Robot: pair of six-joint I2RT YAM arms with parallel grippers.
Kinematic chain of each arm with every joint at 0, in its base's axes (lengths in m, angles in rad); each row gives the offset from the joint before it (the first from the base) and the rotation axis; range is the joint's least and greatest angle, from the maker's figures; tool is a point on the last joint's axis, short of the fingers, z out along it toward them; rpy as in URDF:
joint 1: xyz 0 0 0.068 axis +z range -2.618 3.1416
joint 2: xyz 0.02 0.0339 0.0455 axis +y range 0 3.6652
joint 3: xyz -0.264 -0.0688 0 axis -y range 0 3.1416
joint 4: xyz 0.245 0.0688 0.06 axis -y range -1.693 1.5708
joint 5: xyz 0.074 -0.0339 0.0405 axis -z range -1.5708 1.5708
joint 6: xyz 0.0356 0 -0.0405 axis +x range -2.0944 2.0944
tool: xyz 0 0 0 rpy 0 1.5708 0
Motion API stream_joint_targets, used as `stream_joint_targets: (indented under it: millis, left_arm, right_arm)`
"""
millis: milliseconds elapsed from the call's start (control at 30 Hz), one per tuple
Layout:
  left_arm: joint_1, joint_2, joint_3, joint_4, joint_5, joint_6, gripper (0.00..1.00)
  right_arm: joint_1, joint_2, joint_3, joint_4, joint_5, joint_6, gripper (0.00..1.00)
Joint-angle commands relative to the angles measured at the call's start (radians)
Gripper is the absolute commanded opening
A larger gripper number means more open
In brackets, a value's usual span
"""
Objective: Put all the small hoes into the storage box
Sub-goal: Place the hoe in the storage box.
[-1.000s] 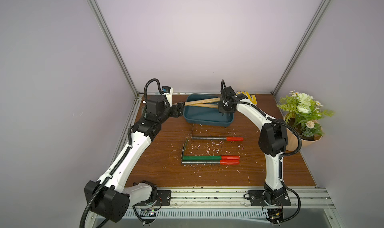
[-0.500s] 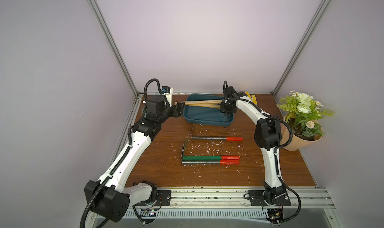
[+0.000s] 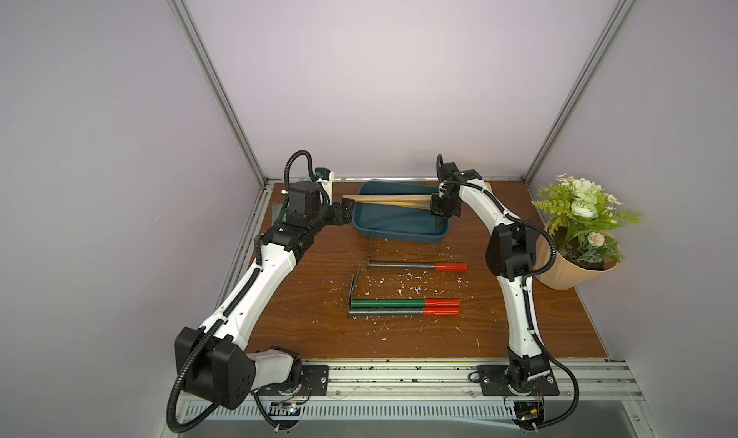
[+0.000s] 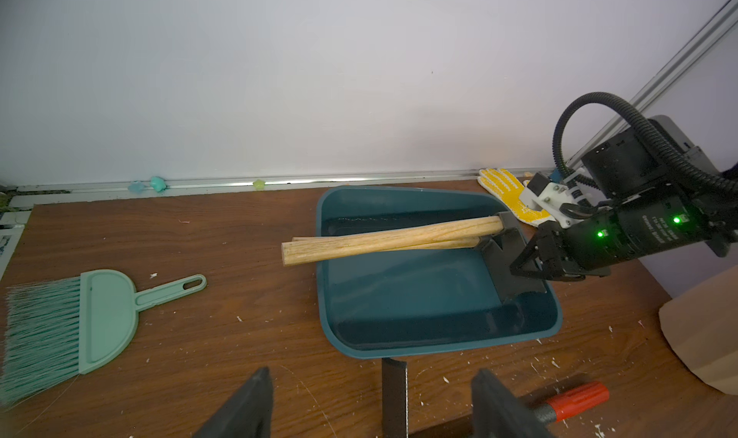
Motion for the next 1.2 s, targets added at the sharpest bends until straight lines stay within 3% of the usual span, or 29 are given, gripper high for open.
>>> stream_joint_targets:
  millis: [0, 300, 667, 1167]
  left_arm:
    - [0.016, 0.001, 0.034, 0.005, 0.02, -0.021, 0.78]
    - [0.016, 0.022, 0.017, 0.022, 0.035, -0.031, 0.78]
    - [0.024, 0.087, 0.043, -0.001, 0.077, -0.032, 0.78]
    - [0.099, 0.081, 0.028, 0.005, 0.137, -0.044, 0.77]
  right_arm:
    - [0.001, -0.033, 0.125, -0.026, -0.065, -0.005, 0.0]
    - [-0.015, -0.057, 0.131, -0.088, -0.181, 0.002, 0.0]
    - [-0.01, -0.053, 0.113, -0.214, -0.162, -0.043, 0.0]
    - [-0.023, 0.09, 0.172, -0.224, -0.17, -0.052, 0.0]
